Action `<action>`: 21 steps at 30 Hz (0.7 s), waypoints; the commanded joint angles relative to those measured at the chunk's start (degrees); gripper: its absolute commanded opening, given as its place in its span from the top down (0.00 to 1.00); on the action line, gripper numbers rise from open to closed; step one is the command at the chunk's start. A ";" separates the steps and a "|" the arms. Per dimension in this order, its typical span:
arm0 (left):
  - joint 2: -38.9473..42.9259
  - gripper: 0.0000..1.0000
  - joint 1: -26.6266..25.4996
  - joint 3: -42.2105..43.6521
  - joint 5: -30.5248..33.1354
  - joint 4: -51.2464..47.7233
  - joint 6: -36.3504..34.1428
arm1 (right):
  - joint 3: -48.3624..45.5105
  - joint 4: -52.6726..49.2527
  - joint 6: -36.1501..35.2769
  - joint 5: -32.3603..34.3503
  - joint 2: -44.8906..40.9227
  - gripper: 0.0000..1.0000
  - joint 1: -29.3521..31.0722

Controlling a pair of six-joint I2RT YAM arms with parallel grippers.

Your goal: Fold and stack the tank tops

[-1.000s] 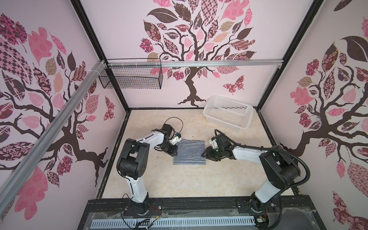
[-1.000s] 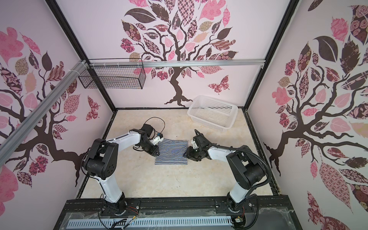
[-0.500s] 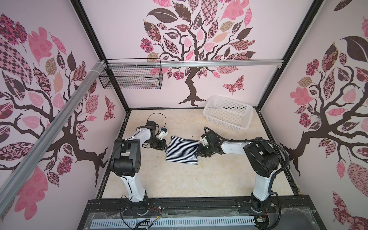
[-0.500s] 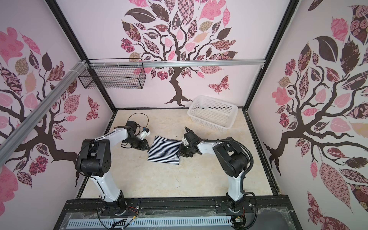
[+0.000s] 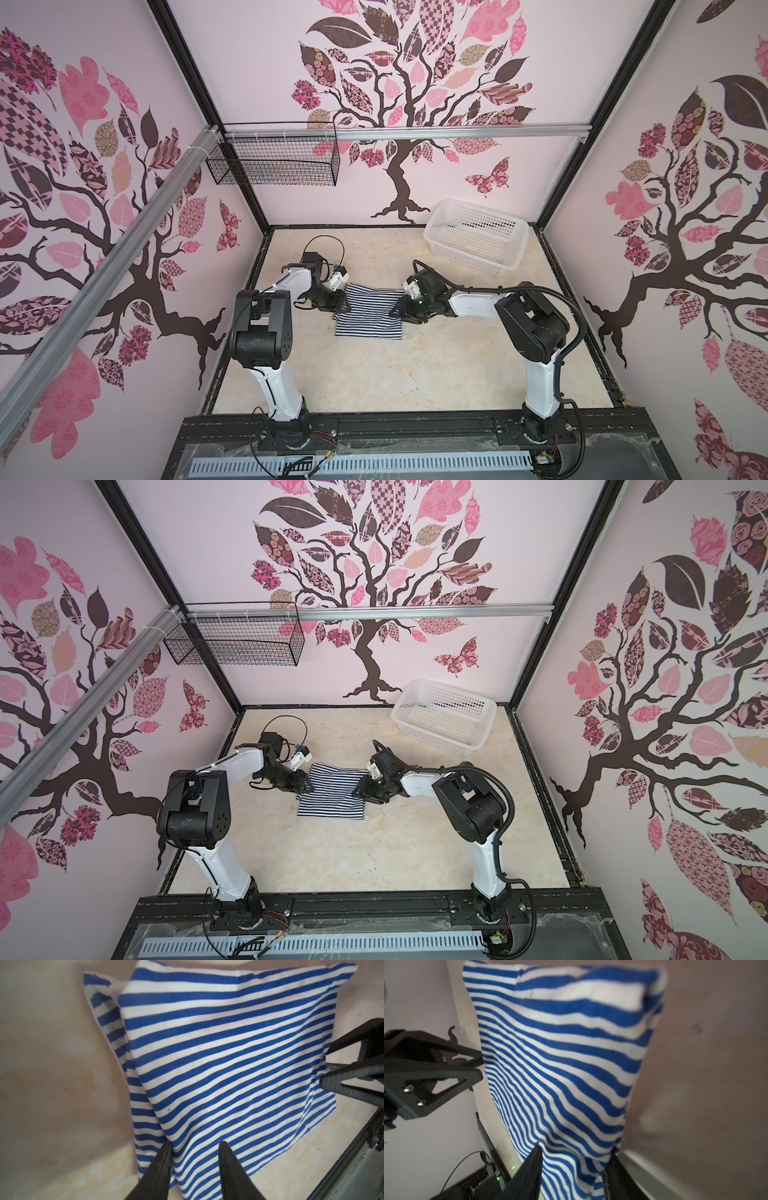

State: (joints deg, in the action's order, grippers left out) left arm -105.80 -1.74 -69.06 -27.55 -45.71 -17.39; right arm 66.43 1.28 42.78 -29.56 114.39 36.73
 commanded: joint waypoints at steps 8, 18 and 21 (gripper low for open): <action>-1.28 0.60 0.24 2.04 0.61 0.29 0.69 | 1.76 -6.11 -2.09 3.63 0.04 0.47 -1.10; -1.12 0.61 0.24 3.94 0.39 0.54 0.81 | 4.92 -8.35 -3.41 2.14 0.86 0.47 -3.51; -0.27 0.60 0.24 3.67 0.43 0.14 0.76 | 3.80 -8.24 -2.88 1.97 -0.44 0.45 -3.46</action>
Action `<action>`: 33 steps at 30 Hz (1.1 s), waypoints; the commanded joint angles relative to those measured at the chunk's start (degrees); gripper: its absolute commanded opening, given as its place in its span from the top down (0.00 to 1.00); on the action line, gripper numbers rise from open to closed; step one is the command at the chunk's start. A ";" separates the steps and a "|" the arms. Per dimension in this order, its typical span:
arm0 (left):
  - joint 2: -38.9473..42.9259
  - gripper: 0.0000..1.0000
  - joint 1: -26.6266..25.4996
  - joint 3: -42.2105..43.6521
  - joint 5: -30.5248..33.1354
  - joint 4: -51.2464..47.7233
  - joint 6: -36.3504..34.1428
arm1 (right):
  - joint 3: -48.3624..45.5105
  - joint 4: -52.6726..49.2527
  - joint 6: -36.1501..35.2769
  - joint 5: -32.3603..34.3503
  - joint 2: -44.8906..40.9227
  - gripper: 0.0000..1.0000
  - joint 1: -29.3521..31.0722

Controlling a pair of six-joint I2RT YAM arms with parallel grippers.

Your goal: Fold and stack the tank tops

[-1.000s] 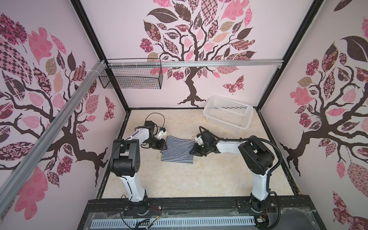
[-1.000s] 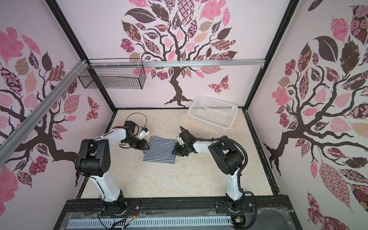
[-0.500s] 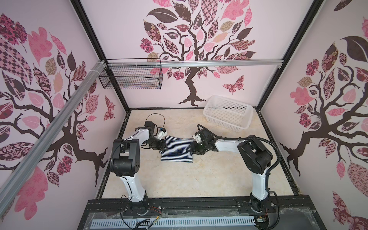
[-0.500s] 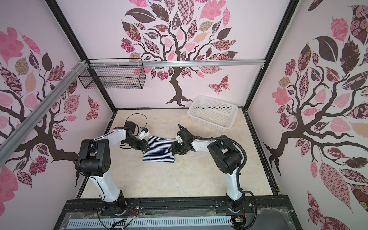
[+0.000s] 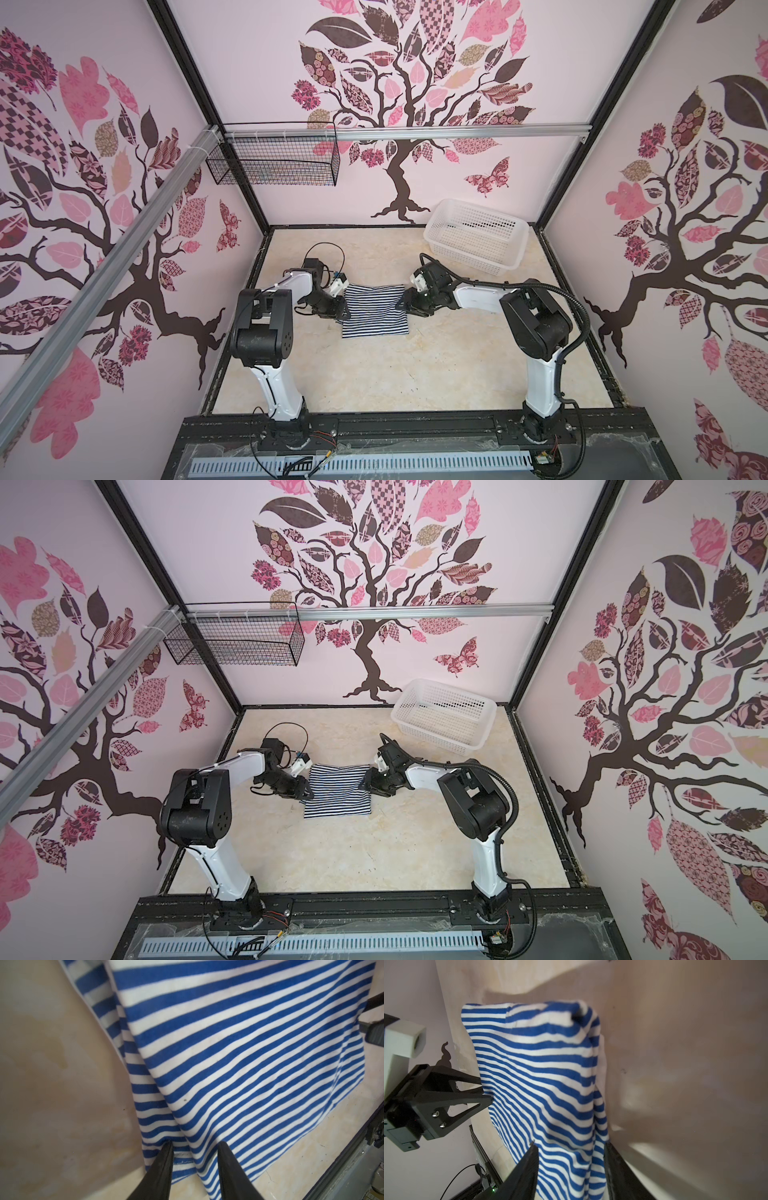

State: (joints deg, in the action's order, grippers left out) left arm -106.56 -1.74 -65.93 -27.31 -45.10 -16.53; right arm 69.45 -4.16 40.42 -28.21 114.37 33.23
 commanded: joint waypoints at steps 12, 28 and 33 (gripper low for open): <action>7.05 0.59 0.24 -6.03 1.92 -1.75 1.27 | -3.51 -4.53 -2.36 2.66 -11.23 0.51 0.49; -11.34 0.60 -1.33 -25.03 -4.15 -6.64 4.34 | -6.33 0.79 0.10 1.76 -7.07 0.74 6.30; -13.44 0.60 -1.34 -24.89 -4.18 -5.69 4.21 | -7.74 1.37 0.16 1.75 -6.17 0.75 6.32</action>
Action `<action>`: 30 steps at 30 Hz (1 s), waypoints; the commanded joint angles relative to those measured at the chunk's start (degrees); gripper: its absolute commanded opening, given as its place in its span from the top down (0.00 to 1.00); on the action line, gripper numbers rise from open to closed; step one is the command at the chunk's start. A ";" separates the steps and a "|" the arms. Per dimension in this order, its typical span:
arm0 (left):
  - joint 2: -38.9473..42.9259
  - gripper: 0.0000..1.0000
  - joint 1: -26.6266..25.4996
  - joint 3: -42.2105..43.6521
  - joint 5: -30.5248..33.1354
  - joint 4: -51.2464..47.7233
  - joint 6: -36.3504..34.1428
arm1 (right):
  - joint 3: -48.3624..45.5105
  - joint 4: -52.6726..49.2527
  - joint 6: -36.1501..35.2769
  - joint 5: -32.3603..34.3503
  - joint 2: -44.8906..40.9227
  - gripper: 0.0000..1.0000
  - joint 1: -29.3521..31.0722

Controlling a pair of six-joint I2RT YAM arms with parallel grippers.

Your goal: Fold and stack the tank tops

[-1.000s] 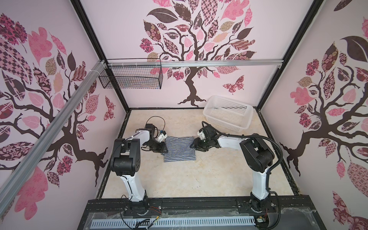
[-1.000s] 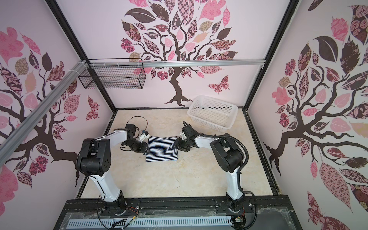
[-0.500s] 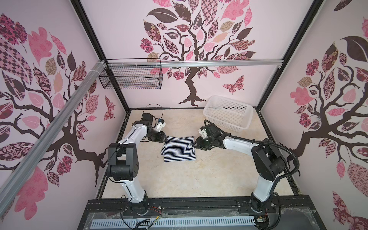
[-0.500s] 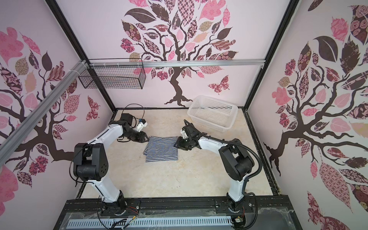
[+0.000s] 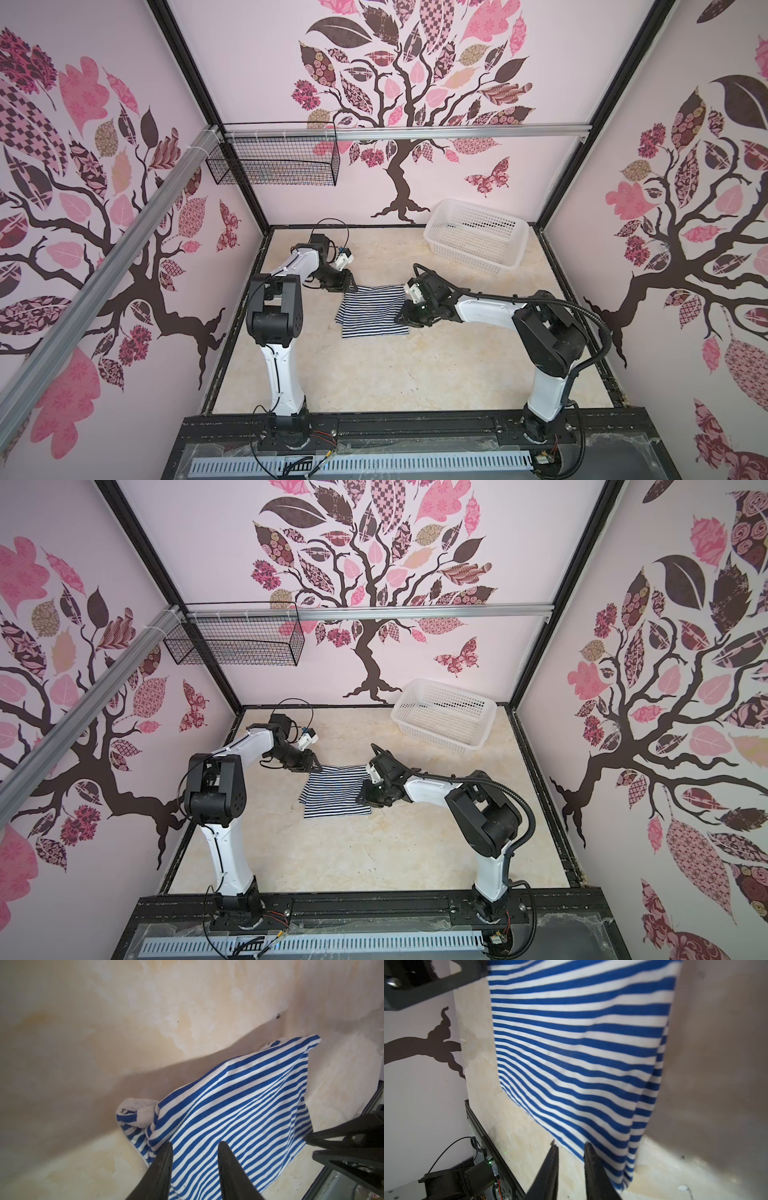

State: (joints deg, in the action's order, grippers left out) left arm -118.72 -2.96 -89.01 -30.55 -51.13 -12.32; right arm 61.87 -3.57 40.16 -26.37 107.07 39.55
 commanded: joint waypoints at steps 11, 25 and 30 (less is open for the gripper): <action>-5.44 0.60 -0.19 -2.31 10.15 1.68 1.52 | -6.91 3.90 2.20 0.31 -0.17 0.74 0.17; -1.58 0.60 -0.20 -0.88 10.48 1.31 0.92 | -6.30 1.98 1.38 -0.24 -3.72 0.62 0.53; 4.35 0.60 -0.20 0.80 11.28 1.60 0.01 | -3.09 -0.83 1.06 0.09 -7.01 0.51 0.53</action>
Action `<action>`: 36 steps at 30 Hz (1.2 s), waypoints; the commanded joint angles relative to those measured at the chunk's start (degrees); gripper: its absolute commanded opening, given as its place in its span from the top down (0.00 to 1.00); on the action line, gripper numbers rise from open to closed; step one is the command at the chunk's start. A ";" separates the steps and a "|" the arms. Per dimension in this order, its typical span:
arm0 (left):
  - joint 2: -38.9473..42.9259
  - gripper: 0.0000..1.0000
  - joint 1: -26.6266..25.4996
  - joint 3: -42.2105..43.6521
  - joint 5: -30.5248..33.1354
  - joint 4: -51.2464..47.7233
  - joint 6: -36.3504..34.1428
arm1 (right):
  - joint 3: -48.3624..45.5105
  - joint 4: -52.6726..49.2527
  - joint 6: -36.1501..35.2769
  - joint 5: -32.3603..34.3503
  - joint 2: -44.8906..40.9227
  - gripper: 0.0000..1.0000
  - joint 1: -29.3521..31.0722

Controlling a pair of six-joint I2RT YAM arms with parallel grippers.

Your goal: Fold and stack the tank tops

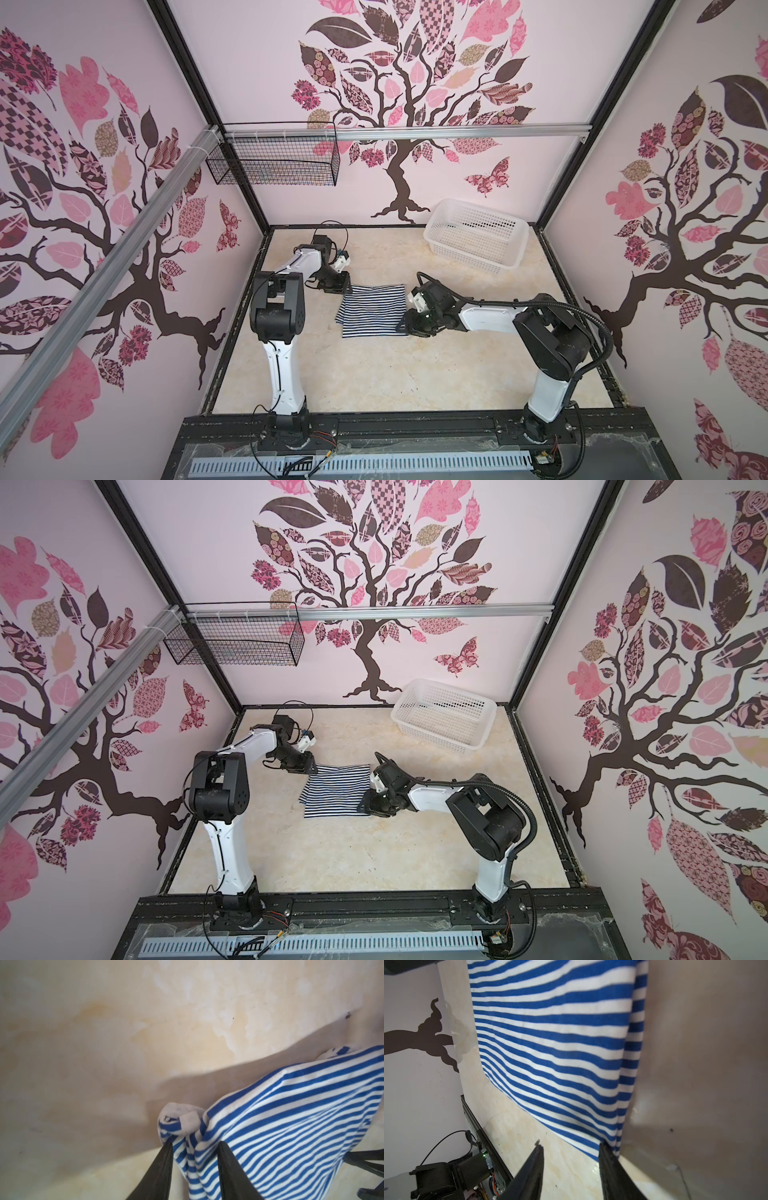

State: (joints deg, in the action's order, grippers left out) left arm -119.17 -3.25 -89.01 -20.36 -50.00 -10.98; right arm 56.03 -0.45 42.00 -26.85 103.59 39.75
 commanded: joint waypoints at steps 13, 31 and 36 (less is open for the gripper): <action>31.41 0.43 1.55 18.14 0.73 8.01 -1.08 | 7.32 -14.84 -6.52 9.32 -12.94 0.21 -0.07; 55.89 0.03 15.61 44.58 -2.45 27.14 5.90 | -4.16 -21.58 -14.26 28.56 -38.59 0.00 -14.97; 53.91 0.03 17.13 50.18 -1.10 35.00 5.98 | -8.28 -21.97 -15.71 31.43 -43.55 0.00 -20.94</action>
State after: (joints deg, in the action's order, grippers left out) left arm -64.23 13.85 -41.06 -19.88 -21.98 -5.78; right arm 49.69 -19.44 28.56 0.23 62.61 21.10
